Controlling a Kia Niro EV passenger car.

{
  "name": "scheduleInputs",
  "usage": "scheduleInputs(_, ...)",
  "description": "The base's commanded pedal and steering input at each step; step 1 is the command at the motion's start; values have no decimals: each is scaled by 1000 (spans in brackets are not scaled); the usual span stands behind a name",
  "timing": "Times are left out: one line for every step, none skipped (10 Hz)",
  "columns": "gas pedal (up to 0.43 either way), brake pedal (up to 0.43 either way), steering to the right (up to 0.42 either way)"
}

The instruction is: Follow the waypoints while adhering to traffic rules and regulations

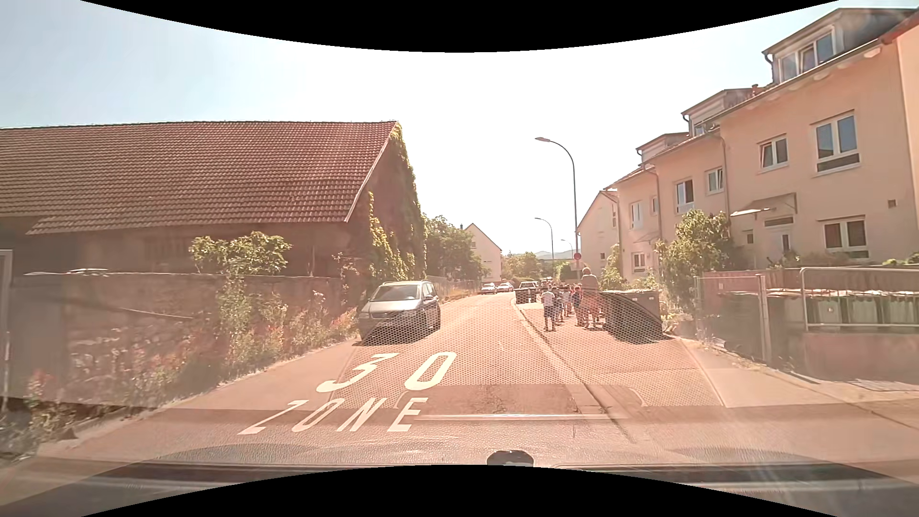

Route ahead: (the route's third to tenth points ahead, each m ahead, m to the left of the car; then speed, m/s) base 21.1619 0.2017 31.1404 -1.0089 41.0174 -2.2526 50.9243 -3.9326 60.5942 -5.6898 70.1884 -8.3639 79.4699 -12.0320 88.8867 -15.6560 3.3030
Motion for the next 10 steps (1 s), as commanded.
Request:
scheduleInputs(87, 0, 53)
scheduleInputs(87, 0, 49)
scheduleInputs(87, 0, 44)
scheduleInputs(118, 0, 41)
scheduleInputs(118, 0, 36)
scheduleInputs(118, 0, 29)
scheduleInputs(118, 0, 13)
scheduleInputs(130, 0, -6)
scheduleInputs(189, 0, -24)
scheduleInputs(189, 0, -36)
